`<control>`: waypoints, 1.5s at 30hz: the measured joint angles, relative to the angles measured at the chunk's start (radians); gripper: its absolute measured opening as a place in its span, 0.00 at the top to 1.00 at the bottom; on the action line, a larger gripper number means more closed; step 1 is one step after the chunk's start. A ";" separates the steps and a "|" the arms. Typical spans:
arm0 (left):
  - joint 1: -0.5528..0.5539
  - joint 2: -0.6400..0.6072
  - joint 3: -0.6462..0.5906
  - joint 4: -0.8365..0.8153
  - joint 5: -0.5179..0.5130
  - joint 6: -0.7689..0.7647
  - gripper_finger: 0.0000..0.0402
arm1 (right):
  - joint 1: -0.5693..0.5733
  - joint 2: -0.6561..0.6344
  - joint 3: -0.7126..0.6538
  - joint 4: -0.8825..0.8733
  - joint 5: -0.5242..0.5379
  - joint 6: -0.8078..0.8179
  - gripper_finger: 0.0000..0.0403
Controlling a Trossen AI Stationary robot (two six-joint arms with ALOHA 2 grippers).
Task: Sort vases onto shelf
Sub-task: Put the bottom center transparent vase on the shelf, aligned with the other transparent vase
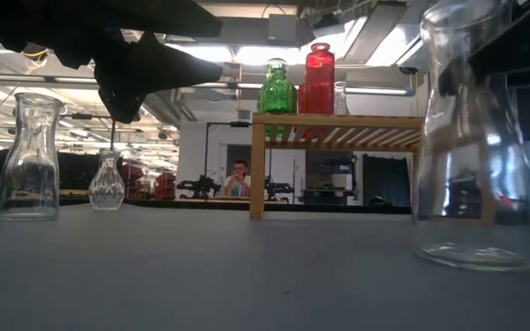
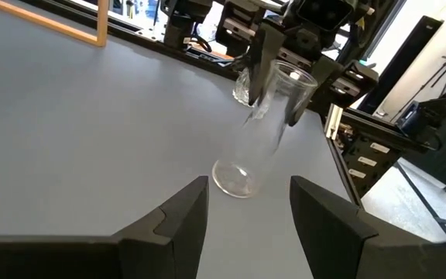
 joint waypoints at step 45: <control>0.020 0.000 0.000 0.000 -0.014 -0.007 0.56 | -0.691 -0.919 0.087 -0.449 -0.096 -0.560 0.69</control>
